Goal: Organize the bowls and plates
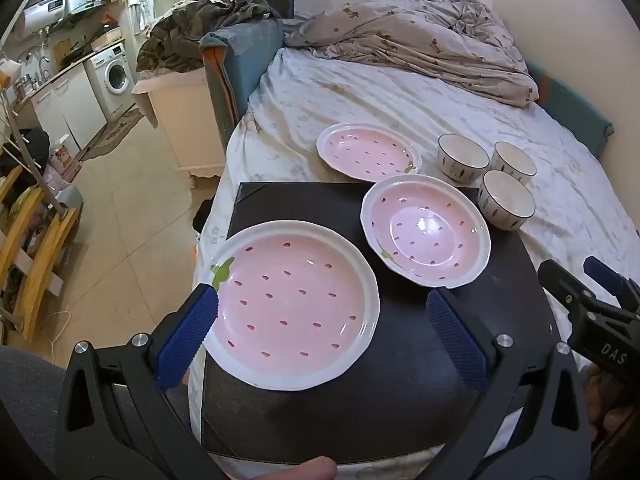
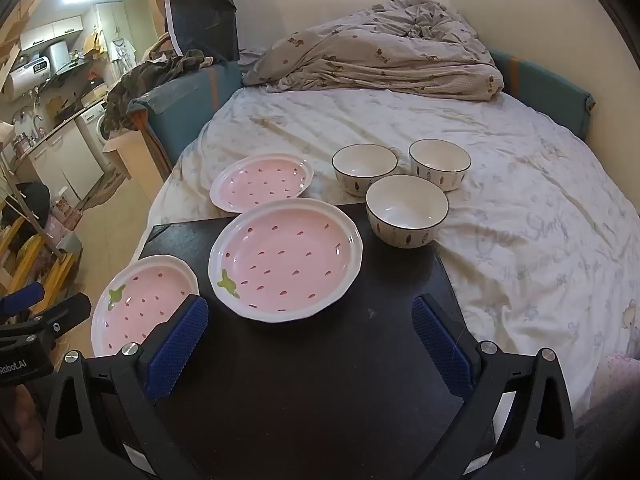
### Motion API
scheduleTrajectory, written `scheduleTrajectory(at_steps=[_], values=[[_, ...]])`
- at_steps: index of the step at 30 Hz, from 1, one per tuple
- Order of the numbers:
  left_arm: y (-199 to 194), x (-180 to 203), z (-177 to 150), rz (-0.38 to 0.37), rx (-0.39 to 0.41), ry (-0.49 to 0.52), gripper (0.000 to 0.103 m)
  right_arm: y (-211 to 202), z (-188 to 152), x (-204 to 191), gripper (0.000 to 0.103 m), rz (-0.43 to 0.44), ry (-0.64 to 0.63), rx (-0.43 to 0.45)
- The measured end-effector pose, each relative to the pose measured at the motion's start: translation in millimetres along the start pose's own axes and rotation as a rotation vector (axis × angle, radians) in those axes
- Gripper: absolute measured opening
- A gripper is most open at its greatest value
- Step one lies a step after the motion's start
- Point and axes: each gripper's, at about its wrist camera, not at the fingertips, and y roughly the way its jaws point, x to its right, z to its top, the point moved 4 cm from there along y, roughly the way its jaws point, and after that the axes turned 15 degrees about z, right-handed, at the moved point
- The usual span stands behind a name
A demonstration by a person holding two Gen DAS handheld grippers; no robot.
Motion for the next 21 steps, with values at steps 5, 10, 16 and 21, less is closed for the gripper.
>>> scheduleTrajectory(at_steps=[5, 10, 16, 21], values=[[1.9, 6.5, -3.3, -0.007, 0.001, 0.002, 0.103, -1.0, 0.1, 0.9, 0.103, -0.005, 0.001, 0.001], [2.1, 5.0, -0.4, -0.009, -0.005, 0.005, 0.103, -4.9, 0.1, 4.6, 0.103, -0.007, 0.005, 0.002], [0.0, -1.1, -1.1, -0.014, -0.007, -0.012, 0.103, -1.3, 3.0, 7.3, 0.103, -0.004, 0.006, -0.005], [0.3, -0.1, -1.2, -0.014, -0.013, -0.007, 0.103, -0.3, 0.2, 2.4, 0.103, -0.01, 0.006, 0.001]])
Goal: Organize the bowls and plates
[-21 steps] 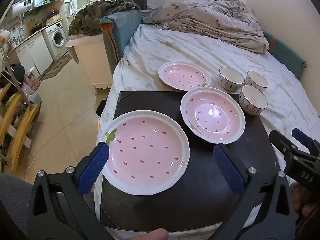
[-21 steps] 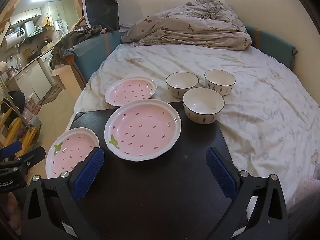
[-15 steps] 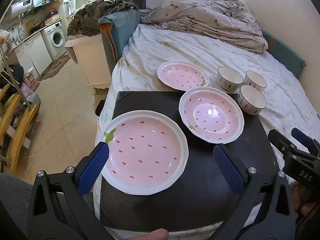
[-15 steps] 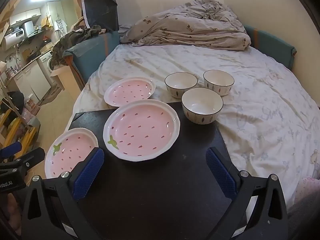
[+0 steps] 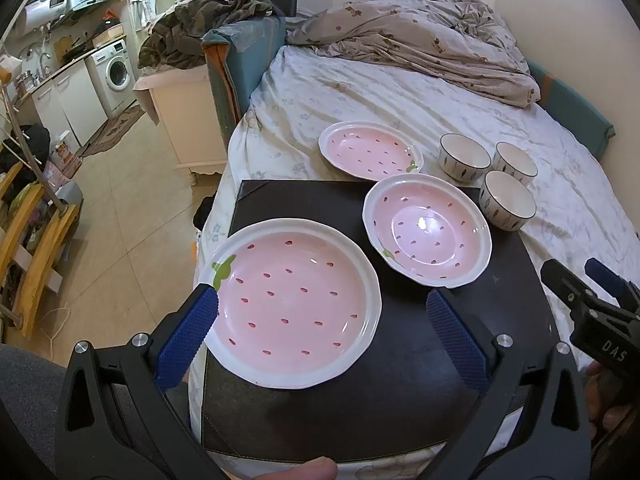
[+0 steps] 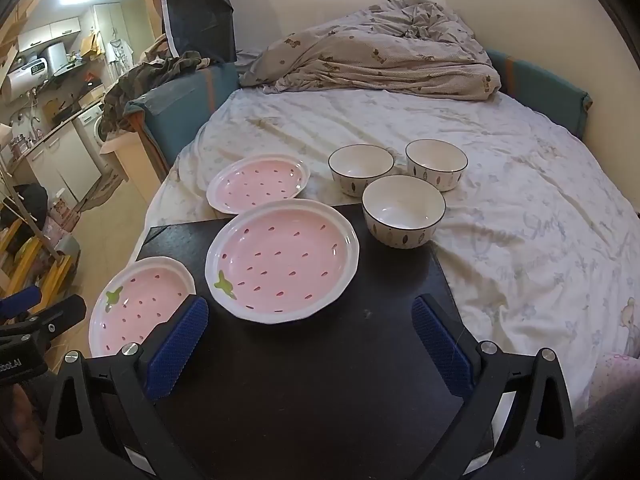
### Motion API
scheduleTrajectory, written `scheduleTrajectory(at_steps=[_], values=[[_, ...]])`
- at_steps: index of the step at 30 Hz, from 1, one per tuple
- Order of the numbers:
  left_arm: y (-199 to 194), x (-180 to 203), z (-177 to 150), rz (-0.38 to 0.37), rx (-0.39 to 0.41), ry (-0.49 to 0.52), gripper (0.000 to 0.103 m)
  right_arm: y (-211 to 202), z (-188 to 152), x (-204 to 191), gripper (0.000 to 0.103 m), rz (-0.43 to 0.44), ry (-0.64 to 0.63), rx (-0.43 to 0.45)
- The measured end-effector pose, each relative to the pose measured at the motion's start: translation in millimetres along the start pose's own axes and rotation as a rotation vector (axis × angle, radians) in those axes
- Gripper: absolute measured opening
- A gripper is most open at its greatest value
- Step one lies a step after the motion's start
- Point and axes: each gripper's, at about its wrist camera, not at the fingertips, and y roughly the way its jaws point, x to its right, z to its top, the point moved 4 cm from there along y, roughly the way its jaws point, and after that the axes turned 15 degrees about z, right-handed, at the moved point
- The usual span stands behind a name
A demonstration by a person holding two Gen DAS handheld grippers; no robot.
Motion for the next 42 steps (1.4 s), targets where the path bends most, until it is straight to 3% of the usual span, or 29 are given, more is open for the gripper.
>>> scheduleTrajectory(at_steps=[42], values=[[-0.7, -0.4, 2.5, 0.001, 0.0, -0.005, 0.103, -3.5, 0.3, 2.2, 0.103, 0.002, 0.01, 0.011]])
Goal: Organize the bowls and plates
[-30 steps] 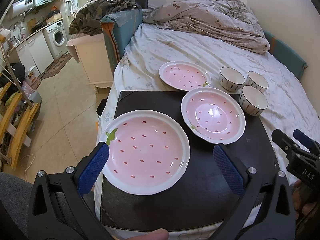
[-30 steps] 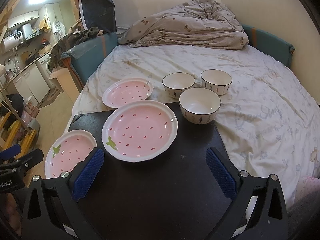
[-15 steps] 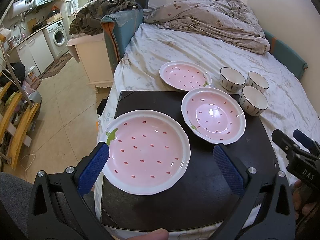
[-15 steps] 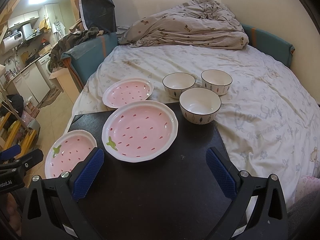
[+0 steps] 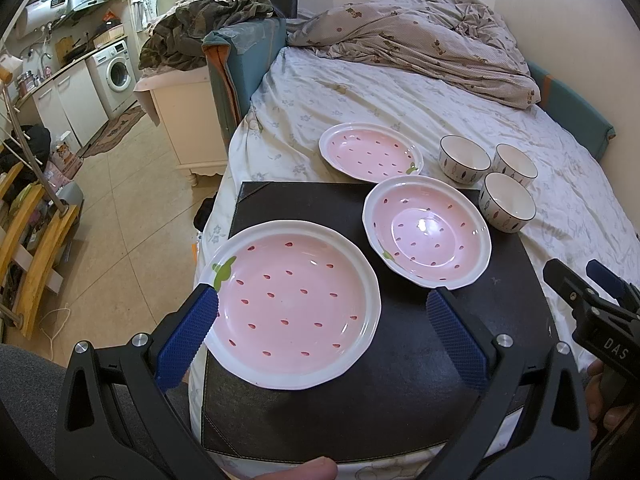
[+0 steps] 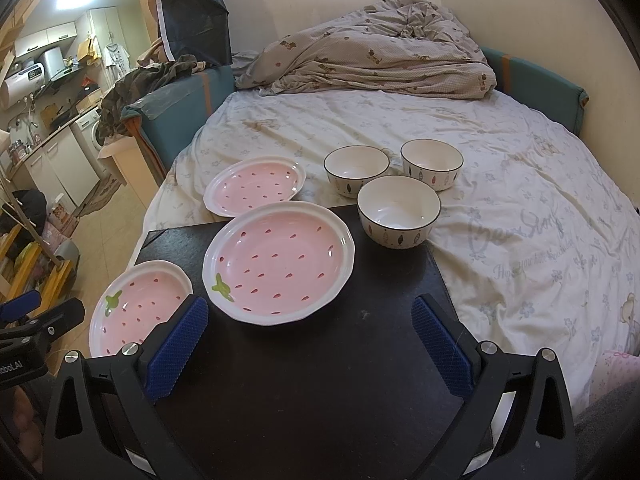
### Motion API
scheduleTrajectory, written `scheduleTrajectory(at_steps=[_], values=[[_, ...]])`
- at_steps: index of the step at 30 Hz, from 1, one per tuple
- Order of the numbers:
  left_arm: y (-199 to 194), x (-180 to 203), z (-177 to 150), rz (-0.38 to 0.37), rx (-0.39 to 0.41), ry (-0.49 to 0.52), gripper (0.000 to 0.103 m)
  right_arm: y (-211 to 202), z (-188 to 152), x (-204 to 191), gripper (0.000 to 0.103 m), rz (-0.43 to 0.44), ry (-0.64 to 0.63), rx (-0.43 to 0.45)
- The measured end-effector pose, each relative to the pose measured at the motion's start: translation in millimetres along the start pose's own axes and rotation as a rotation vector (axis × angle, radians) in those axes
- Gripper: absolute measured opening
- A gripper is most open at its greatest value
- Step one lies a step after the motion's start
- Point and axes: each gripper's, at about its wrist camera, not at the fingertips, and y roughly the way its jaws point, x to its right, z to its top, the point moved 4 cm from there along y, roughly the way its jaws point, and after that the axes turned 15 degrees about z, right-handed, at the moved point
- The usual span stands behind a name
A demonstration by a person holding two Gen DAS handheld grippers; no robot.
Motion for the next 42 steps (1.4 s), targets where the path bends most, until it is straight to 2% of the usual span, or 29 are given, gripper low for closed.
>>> scheduleTrajectory(at_steps=[42], values=[[4.0, -5.7, -2.6, -0.01, -0.019, -0.001, 0.103, 0.6, -4.3, 3.1, 0.103, 0.006, -0.008, -0.006]])
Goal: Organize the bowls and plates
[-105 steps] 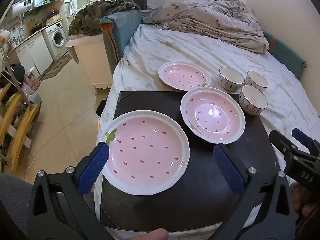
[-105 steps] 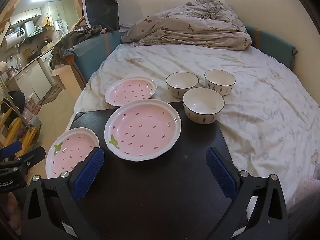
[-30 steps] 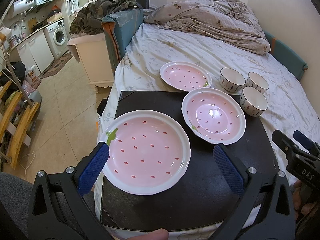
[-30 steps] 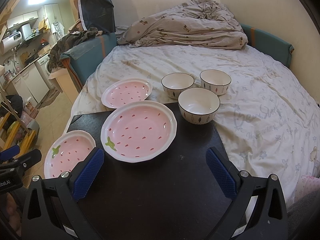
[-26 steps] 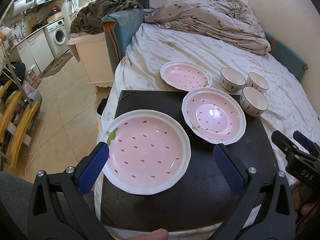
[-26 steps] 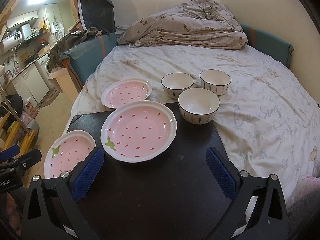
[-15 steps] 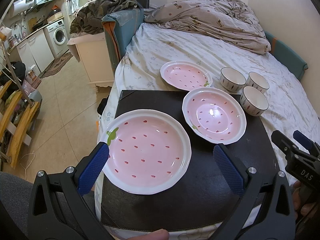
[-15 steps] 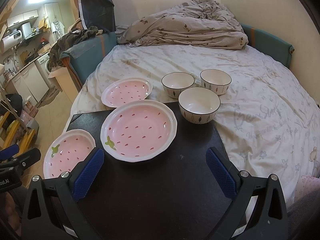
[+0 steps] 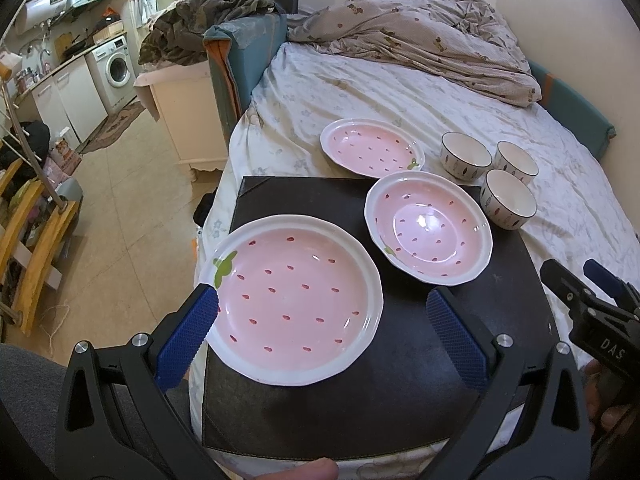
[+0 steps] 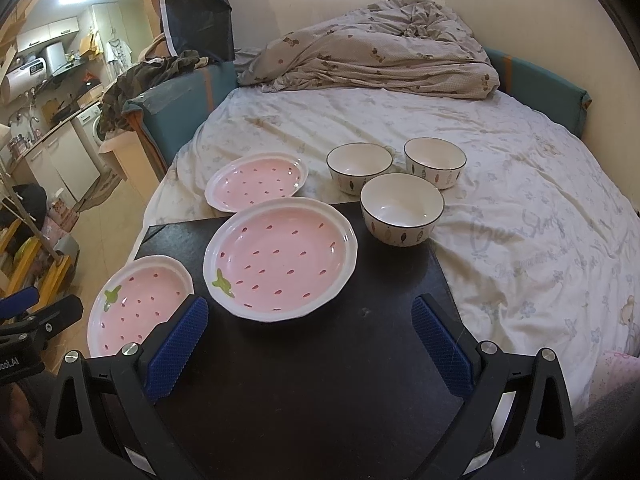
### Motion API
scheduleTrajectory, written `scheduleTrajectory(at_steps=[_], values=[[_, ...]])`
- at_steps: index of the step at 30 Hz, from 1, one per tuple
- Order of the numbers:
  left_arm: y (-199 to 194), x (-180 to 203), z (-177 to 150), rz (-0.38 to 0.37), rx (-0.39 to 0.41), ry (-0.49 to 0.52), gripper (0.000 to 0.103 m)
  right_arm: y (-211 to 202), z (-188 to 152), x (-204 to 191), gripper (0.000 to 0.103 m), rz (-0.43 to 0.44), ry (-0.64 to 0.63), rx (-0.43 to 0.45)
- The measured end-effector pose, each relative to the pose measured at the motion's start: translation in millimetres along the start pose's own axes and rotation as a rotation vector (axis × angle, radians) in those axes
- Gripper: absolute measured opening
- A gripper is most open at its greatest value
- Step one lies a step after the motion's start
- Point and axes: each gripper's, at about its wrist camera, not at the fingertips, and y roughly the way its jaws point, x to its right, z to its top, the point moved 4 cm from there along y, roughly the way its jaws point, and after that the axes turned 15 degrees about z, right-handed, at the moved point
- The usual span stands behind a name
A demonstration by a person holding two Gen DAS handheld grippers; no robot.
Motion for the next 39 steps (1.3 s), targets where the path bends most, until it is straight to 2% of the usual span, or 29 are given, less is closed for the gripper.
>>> scheduleTrajectory(at_steps=[3, 7, 9, 11, 13, 15, 18, 21, 23, 25, 27, 30, 32, 33, 34, 36, 38, 39], values=[[10, -2, 0, -0.004, -0.045, 0.008, 0.103, 3, -2, 0, 0.103, 0.006, 0.008, -0.006], [35, -14, 2, 0.018, -0.154, 0.0, 0.103, 8, 0, -5, 0.103, 0.029, 0.007, -0.043], [54, -21, 3, 0.04, -0.236, 0.0, 0.103, 16, 1, -8, 0.103, 0.057, 0.015, -0.091], [73, -30, 3, 0.044, -0.316, -0.029, 0.103, 30, -3, -9, 0.103, 0.133, 0.071, -0.178], [98, -42, 0, 0.024, -0.416, -0.074, 0.103, 47, -11, -11, 0.103, 0.21, 0.139, -0.264], [116, -49, -3, -0.001, -0.474, -0.091, 0.103, 67, -20, -16, 0.103, 0.278, 0.206, -0.354], [134, -63, -10, 0.038, -0.484, -0.086, 0.103, 95, -37, -28, 0.097, 0.365, 0.269, -0.467], [151, -75, -21, 0.036, -0.526, -0.114, 0.102, 115, -49, -34, 0.09, 0.399, 0.315, -0.518], [159, -80, -29, 0.023, -0.556, -0.134, 0.098, 126, -53, -33, 0.084, 0.405, 0.345, -0.538], [165, -84, -34, 0.005, -0.573, -0.141, 0.09, 136, -55, -33, 0.081, 0.397, 0.367, -0.541], [169, -83, -37, -0.017, -0.592, -0.156, 0.086, 144, -57, -32, 0.077, 0.387, 0.386, -0.545], [170, -79, -36, -0.051, -0.598, -0.167, 0.081, 151, -58, -30, 0.066, 0.38, 0.4, -0.557], [169, -74, -37, -0.072, -0.607, -0.166, 0.076, 157, -57, -31, 0.055, 0.367, 0.396, -0.569], [172, -73, -37, -0.085, -0.612, -0.17, 0.068, 158, -58, -32, 0.052, 0.377, 0.403, -0.569], [171, -71, -38, -0.077, -0.615, -0.167, 0.066, 160, -58, -34, 0.044, 0.389, 0.408, -0.571], [172, -71, -36, -0.065, -0.611, -0.159, 0.062, 163, -61, -40, 0.038, 0.401, 0.41, -0.584], [173, -73, -35, -0.059, -0.617, -0.164, 0.057, 169, -63, -47, 0.028, 0.422, 0.413, -0.595], [176, -76, -37, -0.055, -0.618, -0.166, 0.052, 172, -63, -51, 0.027, 0.437, 0.411, -0.603]])
